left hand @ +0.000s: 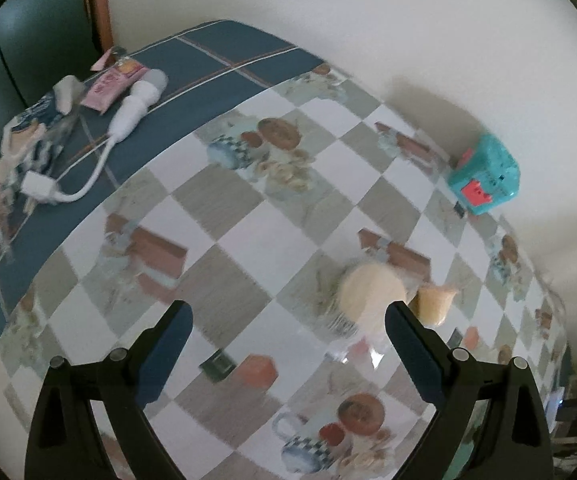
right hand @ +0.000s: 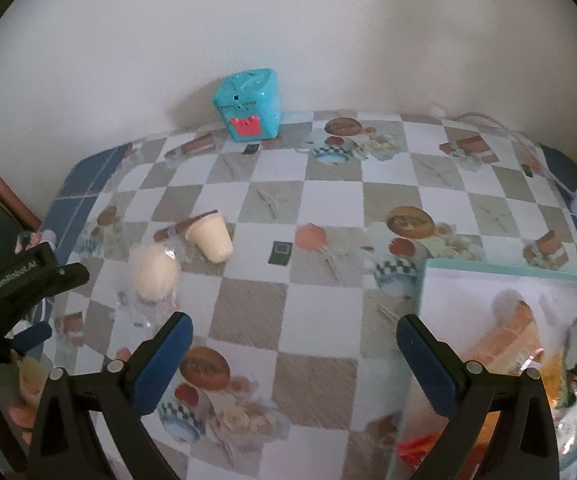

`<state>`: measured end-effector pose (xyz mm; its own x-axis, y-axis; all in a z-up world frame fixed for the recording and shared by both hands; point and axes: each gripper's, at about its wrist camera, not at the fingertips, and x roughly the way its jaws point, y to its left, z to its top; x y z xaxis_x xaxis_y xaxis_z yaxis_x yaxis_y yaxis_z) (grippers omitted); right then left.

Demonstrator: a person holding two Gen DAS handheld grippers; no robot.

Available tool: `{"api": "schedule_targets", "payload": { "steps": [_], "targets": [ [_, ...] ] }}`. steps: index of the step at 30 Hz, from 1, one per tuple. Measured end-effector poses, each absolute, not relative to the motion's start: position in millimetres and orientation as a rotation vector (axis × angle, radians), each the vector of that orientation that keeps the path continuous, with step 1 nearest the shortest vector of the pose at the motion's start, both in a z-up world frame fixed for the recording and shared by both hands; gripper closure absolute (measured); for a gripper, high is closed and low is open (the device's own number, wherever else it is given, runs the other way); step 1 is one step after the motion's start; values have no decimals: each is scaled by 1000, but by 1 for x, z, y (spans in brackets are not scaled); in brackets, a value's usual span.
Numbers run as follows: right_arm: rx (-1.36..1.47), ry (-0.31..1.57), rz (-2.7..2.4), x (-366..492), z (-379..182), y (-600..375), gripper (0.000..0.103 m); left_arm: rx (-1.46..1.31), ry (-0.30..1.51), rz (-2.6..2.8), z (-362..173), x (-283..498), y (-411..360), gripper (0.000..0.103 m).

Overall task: Organize snacks
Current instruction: 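Move both open tools back to the bun and pudding cup, then grasp the wrapped bun with the left tool while the right tool grasps the pudding cup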

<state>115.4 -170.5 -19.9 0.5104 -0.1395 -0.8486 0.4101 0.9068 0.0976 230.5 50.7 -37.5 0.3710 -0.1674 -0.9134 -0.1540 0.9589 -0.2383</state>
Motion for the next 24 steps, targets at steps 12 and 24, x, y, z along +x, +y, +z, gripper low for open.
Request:
{"api": "schedule_targets", "payload": {
  "steps": [12,24],
  "targets": [
    [375,1028,-244,180,-48,-179,20,-365,1196,-163,-62,254,28,6],
    [193,1096,-126,227,-77,-147,35,-415,1221,-217,-79,264,18,6]
  ]
}}
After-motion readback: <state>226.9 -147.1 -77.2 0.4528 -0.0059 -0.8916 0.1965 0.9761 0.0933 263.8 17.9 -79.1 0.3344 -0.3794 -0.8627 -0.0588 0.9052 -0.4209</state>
